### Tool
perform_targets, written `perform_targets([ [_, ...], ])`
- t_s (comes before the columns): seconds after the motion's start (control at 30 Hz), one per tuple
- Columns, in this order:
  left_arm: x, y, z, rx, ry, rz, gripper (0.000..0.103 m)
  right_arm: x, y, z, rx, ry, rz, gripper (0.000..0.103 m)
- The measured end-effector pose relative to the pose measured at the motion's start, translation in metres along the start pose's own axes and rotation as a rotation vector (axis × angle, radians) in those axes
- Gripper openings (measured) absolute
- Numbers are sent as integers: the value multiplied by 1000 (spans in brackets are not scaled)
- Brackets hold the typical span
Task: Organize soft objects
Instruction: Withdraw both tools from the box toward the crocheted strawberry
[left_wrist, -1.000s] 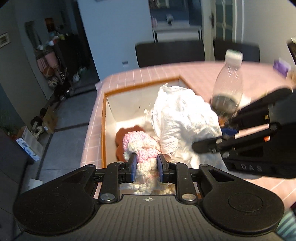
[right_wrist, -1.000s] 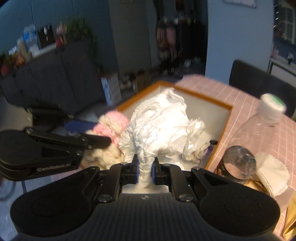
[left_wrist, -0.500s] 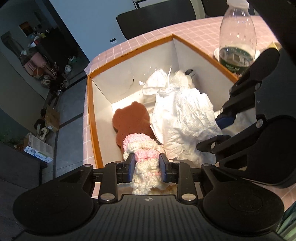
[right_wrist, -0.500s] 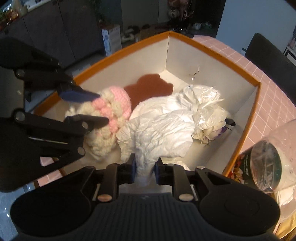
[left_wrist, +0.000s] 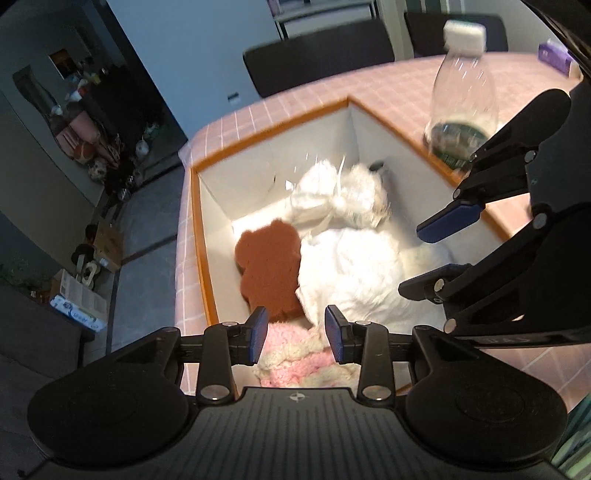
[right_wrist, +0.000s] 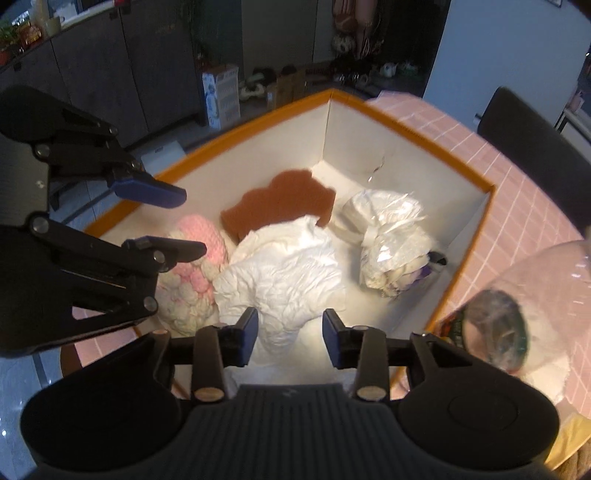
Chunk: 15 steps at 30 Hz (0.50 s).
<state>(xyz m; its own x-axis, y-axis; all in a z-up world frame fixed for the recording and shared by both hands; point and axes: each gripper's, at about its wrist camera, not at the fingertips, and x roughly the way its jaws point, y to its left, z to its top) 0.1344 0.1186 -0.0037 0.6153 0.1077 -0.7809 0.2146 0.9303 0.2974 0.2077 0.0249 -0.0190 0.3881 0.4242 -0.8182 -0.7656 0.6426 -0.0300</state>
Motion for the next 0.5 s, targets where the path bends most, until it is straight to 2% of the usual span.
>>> perform_targets([
  [0.2,-42,-17,2,-27,-195,-45,42,-58,-5,-20,4,-104,-25,42],
  [0.4,-81,-49,3,-45,-410,-140,42,-119,-31,-59,55,-196,-64,48],
  [0.5,-92,-69,6,-49,-493,-202,43,-143,-50,-83,109,-229,-93,50],
])
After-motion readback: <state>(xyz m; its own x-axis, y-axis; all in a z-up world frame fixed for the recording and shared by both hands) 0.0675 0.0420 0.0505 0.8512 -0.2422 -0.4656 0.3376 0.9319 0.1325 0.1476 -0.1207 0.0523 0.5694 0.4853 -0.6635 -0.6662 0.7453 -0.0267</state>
